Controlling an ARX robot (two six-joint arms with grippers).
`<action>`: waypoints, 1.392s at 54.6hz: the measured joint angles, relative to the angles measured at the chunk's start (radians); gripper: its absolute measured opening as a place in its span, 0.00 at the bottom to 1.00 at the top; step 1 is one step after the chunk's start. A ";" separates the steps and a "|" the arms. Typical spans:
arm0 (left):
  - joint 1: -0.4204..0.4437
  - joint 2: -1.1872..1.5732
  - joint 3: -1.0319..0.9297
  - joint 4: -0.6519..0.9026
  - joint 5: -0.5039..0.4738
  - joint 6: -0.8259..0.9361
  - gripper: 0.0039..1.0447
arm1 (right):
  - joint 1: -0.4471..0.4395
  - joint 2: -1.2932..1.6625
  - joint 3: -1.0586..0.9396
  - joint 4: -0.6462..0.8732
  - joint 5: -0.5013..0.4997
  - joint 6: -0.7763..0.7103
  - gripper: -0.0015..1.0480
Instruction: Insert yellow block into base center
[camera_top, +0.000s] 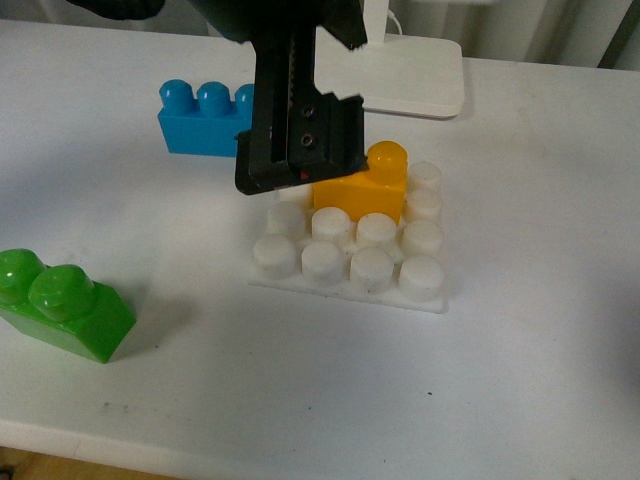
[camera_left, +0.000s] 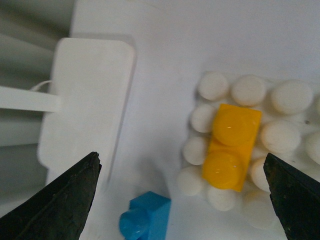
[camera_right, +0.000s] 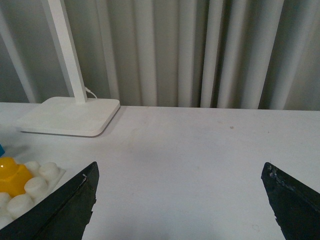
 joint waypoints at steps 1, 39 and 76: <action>0.002 -0.018 -0.021 0.034 -0.003 -0.014 0.94 | 0.000 0.000 0.000 0.000 0.000 0.000 0.91; 0.212 -1.105 -0.813 0.415 -0.374 -1.141 0.94 | 0.000 0.000 0.000 0.000 0.000 0.000 0.91; 0.494 -1.359 -1.057 0.408 -0.213 -1.087 0.03 | 0.000 0.000 0.000 0.000 0.000 0.000 0.91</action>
